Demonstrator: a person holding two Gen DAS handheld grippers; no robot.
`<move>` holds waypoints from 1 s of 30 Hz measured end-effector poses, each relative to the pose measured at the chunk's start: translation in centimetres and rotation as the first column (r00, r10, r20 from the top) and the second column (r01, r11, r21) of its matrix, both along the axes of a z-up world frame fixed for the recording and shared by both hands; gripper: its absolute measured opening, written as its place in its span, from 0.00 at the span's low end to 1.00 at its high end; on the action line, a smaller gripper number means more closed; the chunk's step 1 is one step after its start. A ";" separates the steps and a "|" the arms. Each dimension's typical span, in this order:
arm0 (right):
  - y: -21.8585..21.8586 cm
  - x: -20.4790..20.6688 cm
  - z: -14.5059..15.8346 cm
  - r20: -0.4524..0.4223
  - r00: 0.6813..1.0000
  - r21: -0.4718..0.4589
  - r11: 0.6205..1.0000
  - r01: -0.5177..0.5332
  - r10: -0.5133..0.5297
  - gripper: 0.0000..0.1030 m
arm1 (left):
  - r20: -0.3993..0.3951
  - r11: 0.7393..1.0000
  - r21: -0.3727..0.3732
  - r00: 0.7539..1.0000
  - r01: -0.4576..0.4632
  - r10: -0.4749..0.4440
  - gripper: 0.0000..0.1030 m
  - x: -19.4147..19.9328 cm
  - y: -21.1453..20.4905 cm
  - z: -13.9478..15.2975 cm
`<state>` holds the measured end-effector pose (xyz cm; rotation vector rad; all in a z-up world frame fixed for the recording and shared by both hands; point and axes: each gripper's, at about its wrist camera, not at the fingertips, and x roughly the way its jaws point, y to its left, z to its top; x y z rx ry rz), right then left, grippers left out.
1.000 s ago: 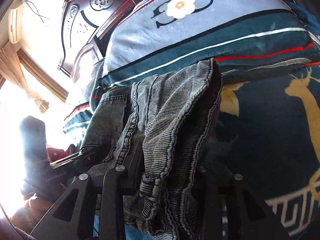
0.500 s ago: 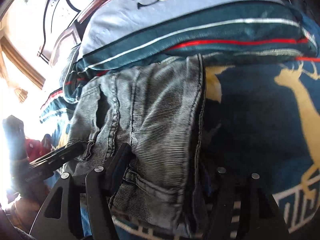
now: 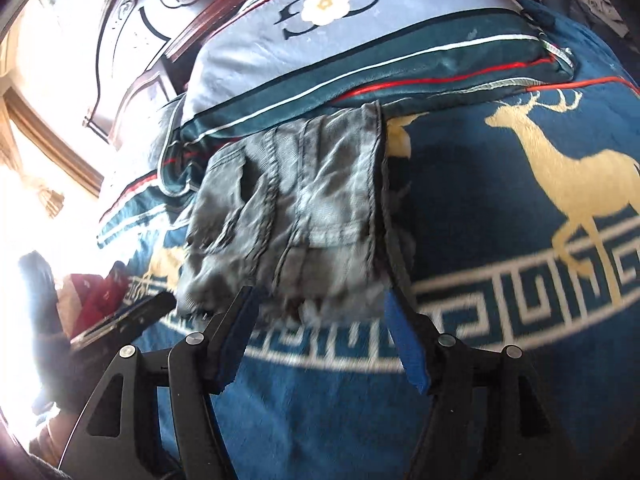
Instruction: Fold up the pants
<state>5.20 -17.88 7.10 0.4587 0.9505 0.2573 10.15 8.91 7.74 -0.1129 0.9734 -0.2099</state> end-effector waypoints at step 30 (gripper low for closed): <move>4.0 -9.2 5.8 0.112 0.993 -0.131 0.991 -0.021 0.036 0.79 | 0.085 0.999 0.050 0.996 -0.017 0.013 1.00 -10.0 -0.1 4.9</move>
